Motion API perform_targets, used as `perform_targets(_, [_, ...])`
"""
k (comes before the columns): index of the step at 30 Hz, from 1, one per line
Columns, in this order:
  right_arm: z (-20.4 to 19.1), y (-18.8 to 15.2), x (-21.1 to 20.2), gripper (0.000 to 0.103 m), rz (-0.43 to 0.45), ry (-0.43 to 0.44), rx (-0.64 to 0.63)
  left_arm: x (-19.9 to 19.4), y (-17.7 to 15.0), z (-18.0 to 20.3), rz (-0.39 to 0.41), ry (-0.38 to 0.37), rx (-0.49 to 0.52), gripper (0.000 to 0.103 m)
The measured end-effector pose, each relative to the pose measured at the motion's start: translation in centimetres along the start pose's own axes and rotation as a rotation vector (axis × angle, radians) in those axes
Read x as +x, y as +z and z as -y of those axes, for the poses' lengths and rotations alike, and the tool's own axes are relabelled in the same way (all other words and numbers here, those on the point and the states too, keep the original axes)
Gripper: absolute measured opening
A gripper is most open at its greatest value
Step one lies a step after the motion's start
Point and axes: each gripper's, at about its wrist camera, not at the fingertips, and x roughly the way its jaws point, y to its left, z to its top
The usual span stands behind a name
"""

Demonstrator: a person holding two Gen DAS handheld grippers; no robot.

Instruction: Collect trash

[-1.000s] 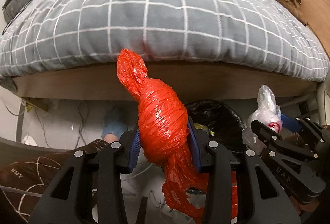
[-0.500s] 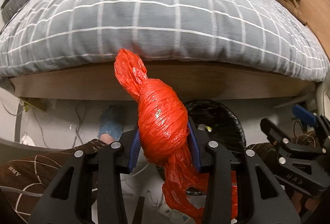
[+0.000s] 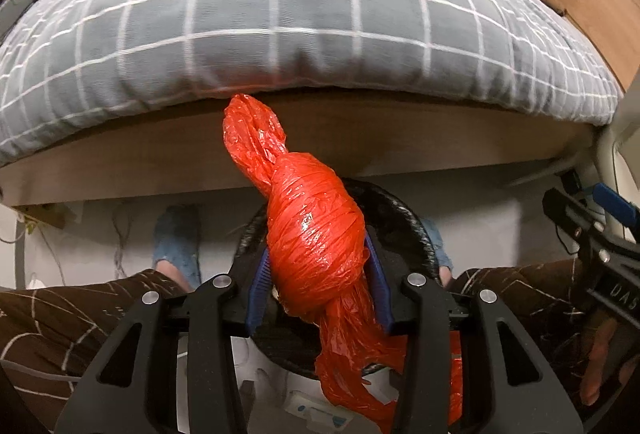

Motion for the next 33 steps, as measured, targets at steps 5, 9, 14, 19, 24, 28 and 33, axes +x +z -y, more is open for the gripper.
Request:
perform_targets(5, [0.5, 0.2, -0.1, 0.095, -0.006, 0.001, 0.017, 0.3, -0.4, 0.9, 0.002, -0.007, 0.019, 0.056])
perform_targets(9, [0.2, 0.3, 0.2, 0.095, -0.015, 0.000, 0.013, 0.3, -1.2, 1.5, 0.006, -0.006, 0.028, 0.068])
perform_targets(14, [-0.3, 0.4, 0.7, 0.095, -0.031, 0.004, 0.009, 0.1, -1.6, 1.5, 0.020, 0.011, 0.031, 0.083])
perform_targets(19, [-1.3, 0.8, 0.2, 0.095, -0.013, 0.017, -0.013, -1.5, -1.4, 0.0, 0.071, 0.052, 0.007, 0.097])
perform_targets(24, [-1.9, 1.8, -1.4, 0.095, 0.019, 0.032, -0.016, -3.9, -0.4, -2.2, 0.126, 0.074, -0.044, 0.097])
perform_targets(28, [-2.1, 2.8, -4.6, 0.095, 0.085, 0.044, -0.005, -7.4, 0.6, -3.0, 0.189, 0.084, -0.061, 0.097])
perform_targets(33, [-2.9, 3.6, -9.6, 0.095, 0.171, 0.059, -0.033, -11.9, 1.2, -2.9, 0.257, 0.087, -0.062, 0.097])
